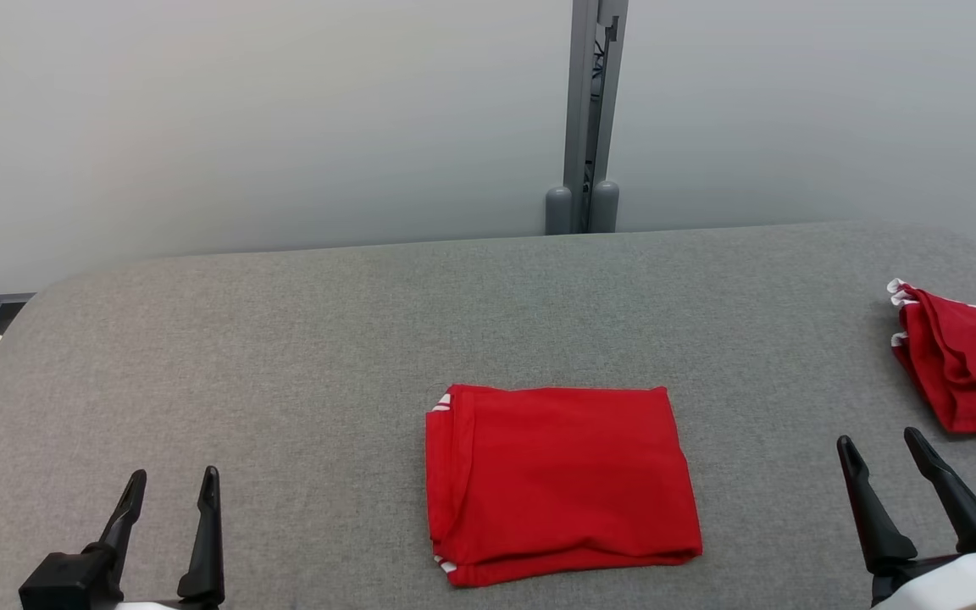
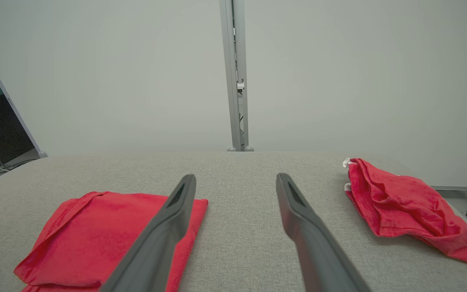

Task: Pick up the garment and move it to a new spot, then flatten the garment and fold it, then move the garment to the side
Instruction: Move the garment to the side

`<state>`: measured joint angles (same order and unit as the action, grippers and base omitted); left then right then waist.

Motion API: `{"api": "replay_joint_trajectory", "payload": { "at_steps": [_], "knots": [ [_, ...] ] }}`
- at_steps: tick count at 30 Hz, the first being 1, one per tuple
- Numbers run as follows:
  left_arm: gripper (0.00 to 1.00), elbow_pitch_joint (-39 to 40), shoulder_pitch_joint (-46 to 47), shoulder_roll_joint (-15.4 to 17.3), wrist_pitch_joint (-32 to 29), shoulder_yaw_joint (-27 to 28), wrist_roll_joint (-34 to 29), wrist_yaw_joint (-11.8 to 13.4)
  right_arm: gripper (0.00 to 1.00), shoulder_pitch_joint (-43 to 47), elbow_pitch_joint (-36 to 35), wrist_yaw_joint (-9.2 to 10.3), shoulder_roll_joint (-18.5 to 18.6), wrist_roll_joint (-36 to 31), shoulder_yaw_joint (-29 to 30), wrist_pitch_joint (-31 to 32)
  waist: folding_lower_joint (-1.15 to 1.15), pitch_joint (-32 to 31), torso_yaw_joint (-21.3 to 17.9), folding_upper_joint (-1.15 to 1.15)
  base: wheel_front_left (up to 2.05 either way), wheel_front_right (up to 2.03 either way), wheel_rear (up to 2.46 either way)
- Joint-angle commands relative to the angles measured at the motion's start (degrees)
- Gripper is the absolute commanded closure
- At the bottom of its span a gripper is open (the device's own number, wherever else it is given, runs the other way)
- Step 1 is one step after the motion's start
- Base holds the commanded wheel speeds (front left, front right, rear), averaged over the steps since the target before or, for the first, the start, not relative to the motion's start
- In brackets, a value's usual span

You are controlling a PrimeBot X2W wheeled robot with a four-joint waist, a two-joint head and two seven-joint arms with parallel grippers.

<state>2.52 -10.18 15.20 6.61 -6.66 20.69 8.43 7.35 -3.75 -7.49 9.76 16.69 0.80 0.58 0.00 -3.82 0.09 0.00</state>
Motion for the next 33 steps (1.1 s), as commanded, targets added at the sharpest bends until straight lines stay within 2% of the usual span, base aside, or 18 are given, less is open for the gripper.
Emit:
{"api": "replay_joint_trajectory", "payload": {
  "at_steps": [1, 6, 15, 24, 25, 33],
  "knots": [
    [0.00, 0.3, 0.2, 0.2, 0.2, 0.0, -0.2, 0.3, 0.00, 0.2, -0.3, -0.01, 0.3, -0.2, 0.3, 0.2, 0.00, 0.1, 0.1, 0.00, 0.00, 0.00, 0.00],
    [0.00, 0.8, 2.1, 0.0, 0.2, -0.7, -0.6, 0.2, 0.00, -0.2, 1.0, -0.01, 0.7, 0.0, 1.4, 0.1, 0.00, 1.1, 1.8, 0.00, 0.00, 0.00, 0.00],
    [0.00, 1.3, 6.7, -0.6, 1.2, -2.2, -1.3, -0.3, 0.00, -2.7, 6.6, -0.01, 1.8, 1.0, 1.5, -1.1, 0.00, 5.3, 7.2, 0.00, 0.00, 0.00, 0.00],
    [0.00, -0.5, 12.4, -2.5, 3.7, -4.3, -1.7, -1.2, 0.00, -11.3, 20.2, -0.01, 3.1, 4.2, -3.5, -3.0, 0.00, 11.8, 12.2, 0.00, 0.00, 0.00, 0.00],
    [0.00, -0.5, 12.4, -2.5, 3.7, -4.3, -1.7, -1.2, 0.00, -11.3, 20.2, -0.01, 3.1, 4.2, -3.5, -3.0, 0.00, 11.8, 12.2, 0.00, 0.00, 0.00, 0.00],
    [0.00, -3.3, 14.8, -3.1, 5.4, -4.6, -1.2, -1.7, 0.00, -17.3, 34.6, -0.01, 2.9, 9.4, -10.5, -0.6, 0.00, 13.0, 13.5, 0.00, 0.00, 0.00, 0.00]
  ]
}}
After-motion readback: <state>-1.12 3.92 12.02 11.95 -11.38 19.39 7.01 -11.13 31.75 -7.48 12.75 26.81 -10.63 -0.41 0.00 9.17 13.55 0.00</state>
